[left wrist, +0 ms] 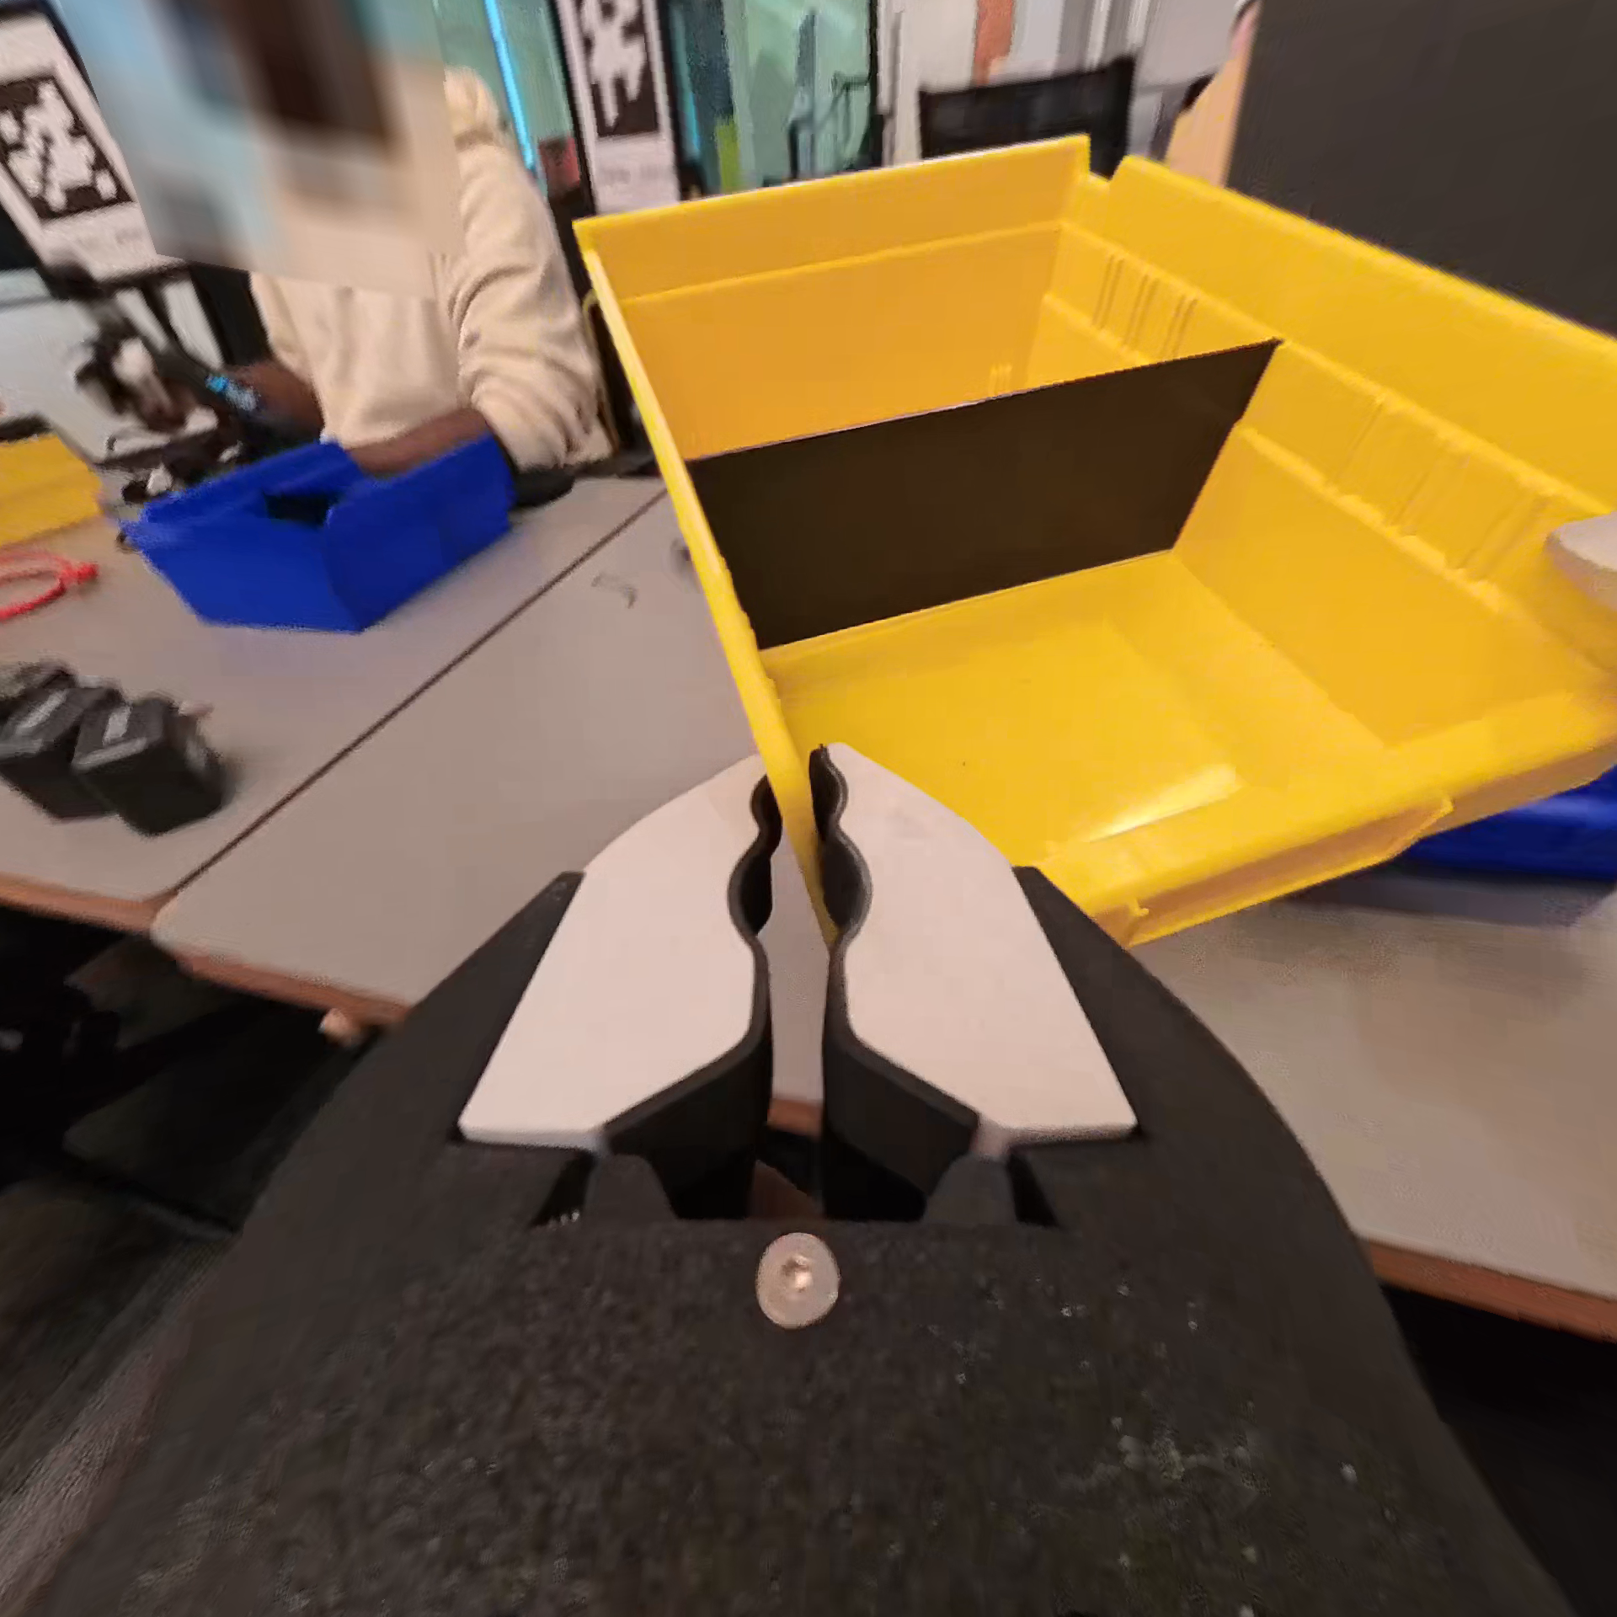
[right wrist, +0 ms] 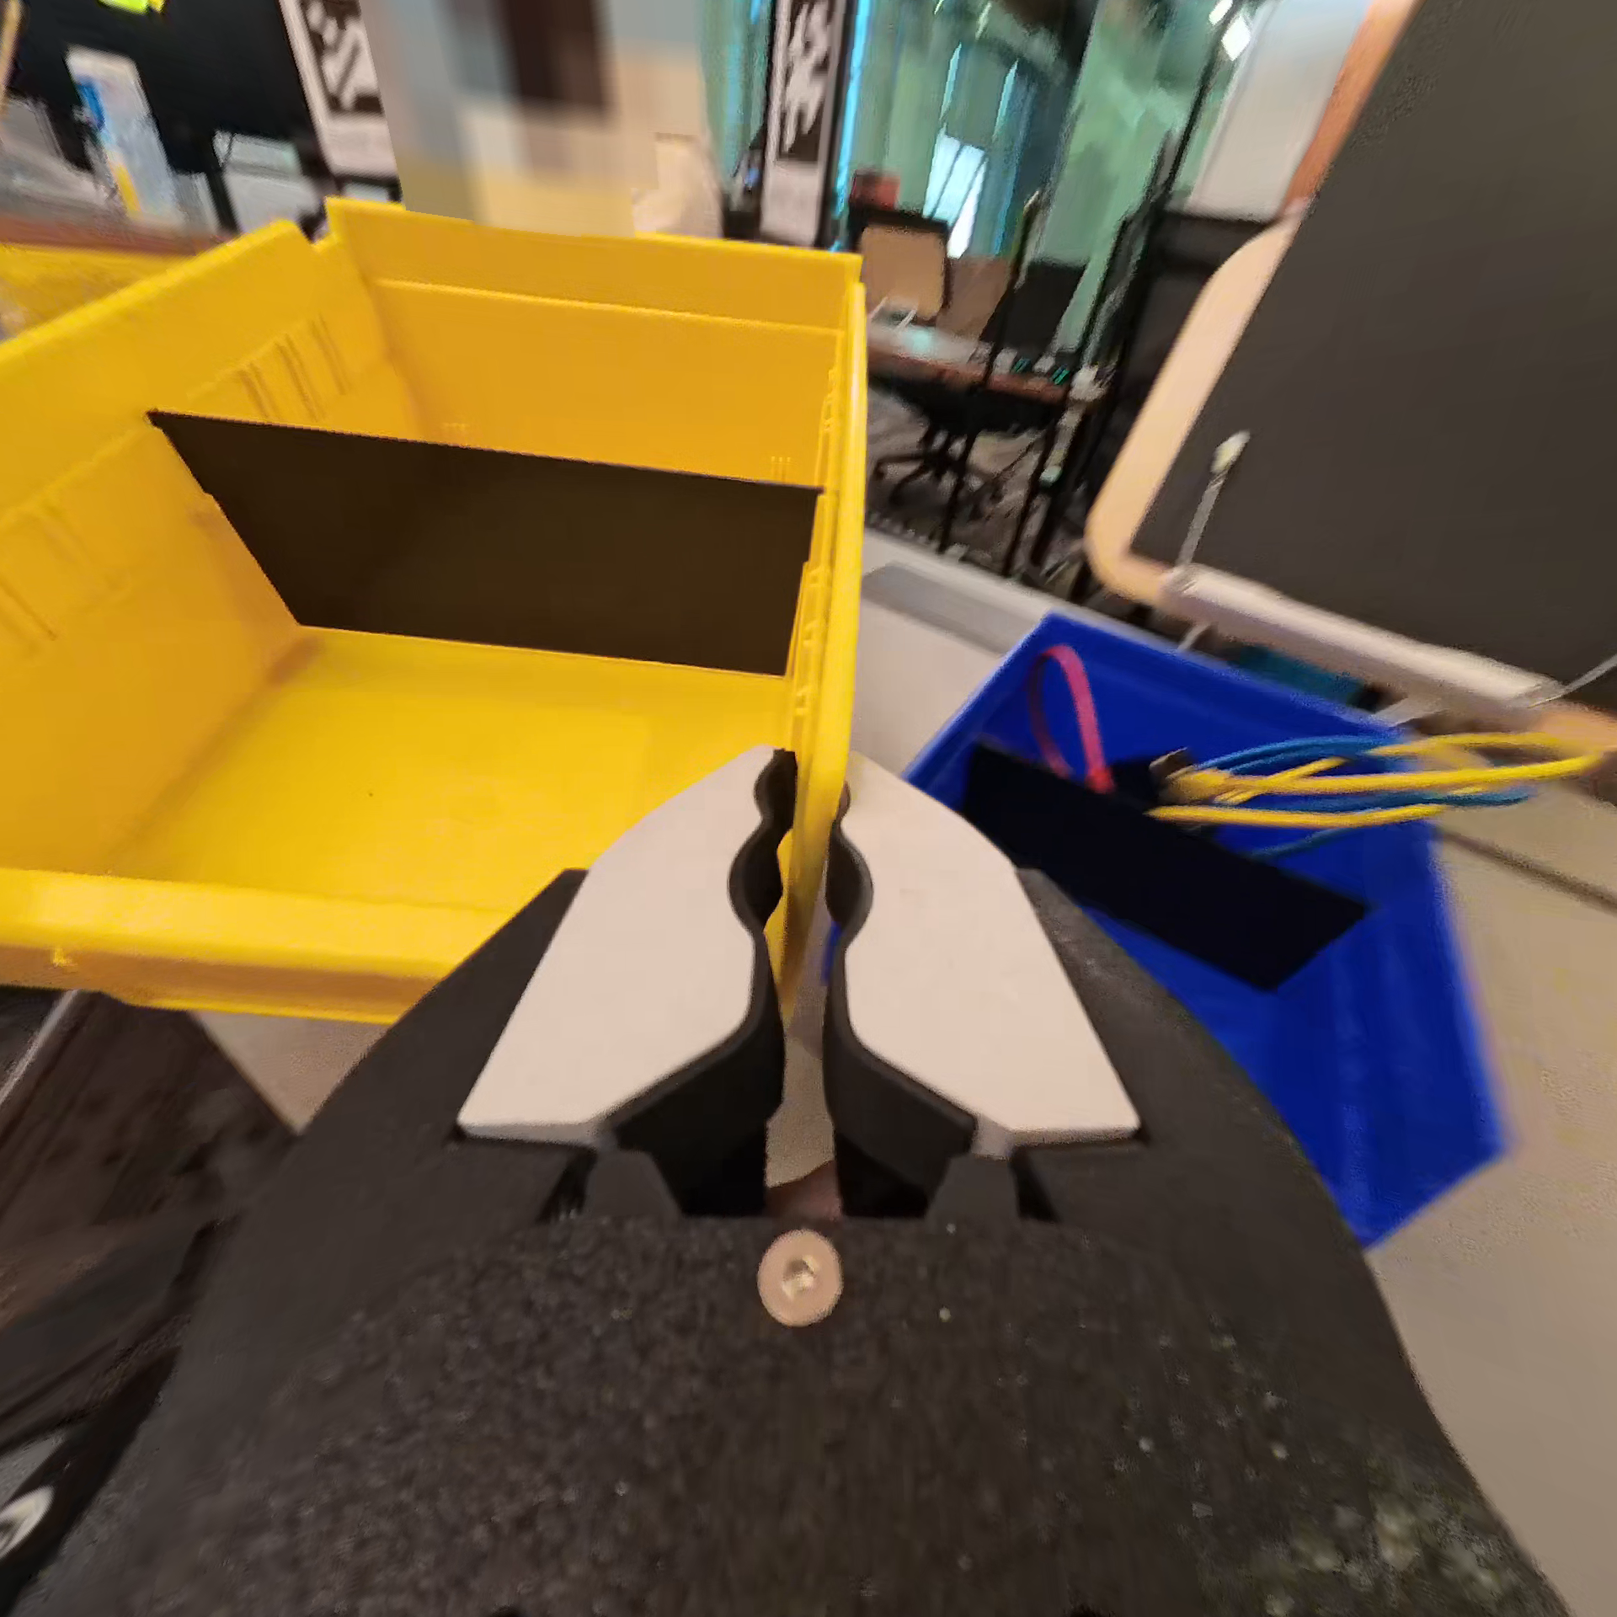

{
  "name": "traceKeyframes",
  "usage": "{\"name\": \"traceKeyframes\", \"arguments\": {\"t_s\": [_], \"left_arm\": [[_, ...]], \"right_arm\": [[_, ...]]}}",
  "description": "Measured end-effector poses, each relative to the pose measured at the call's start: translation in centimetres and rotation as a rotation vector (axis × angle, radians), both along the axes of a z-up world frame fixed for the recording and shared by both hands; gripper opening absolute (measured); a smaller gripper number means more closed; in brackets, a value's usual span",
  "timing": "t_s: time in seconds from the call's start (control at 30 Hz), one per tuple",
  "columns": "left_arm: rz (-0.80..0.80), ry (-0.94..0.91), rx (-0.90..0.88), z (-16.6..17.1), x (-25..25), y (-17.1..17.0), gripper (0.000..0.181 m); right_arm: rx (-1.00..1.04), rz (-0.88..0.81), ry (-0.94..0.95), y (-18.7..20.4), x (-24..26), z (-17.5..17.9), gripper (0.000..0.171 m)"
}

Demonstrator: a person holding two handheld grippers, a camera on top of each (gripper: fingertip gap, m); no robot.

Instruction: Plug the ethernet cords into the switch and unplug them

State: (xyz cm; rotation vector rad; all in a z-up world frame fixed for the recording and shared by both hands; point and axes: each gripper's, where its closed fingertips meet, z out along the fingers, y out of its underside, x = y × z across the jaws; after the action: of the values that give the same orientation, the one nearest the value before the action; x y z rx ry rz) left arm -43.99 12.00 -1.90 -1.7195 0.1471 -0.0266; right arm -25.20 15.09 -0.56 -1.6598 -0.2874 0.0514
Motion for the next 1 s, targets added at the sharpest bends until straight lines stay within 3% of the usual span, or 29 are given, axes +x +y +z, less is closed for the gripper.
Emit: {"name": "traceKeyframes", "arguments": {"t_s": [0.2,0.3,0.4,0.53,0.67,0.83,0.93,1.0], "left_arm": [[-0.214,-0.038,0.117,7.7,11.8,2.2,0.006],[-0.329,-0.031,0.157,10.3,20.0,3.1,0.006],[-0.439,-0.036,0.141,10.5,29.0,3.5,0.006],[-0.554,-0.014,0.046,6.9,40.8,3.1,0.006],[-0.614,0.024,-0.114,-0.5,49.1,2.2,0.006],[-0.619,0.091,-0.259,-8.5,52.3,2.9,0.006],[-0.622,0.119,-0.233,-9.8,52.8,3.4,0.007],[-0.645,0.126,-0.287,-10.8,53.3,3.7,0.008]], "right_arm": [[0.183,-0.224,-0.003,-2.2,11.6,9.3,0.004],[0.206,-0.350,0.014,-3.5,19.6,11.7,0.004],[0.206,-0.485,0.035,-5.1,28.2,12.1,0.004],[0.078,-0.640,0.049,-7.2,39.5,8.5,0.005],[-0.101,-0.668,0.089,-8.3,47.9,0.8,0.004],[-0.239,-0.661,0.129,-8.1,51.2,-8.8,0.004],[-0.276,-0.704,0.059,-7.4,52.0,-10.1,0.007],[-0.344,-0.733,0.131,-7.0,52.6,-11.7,0.008]]}}
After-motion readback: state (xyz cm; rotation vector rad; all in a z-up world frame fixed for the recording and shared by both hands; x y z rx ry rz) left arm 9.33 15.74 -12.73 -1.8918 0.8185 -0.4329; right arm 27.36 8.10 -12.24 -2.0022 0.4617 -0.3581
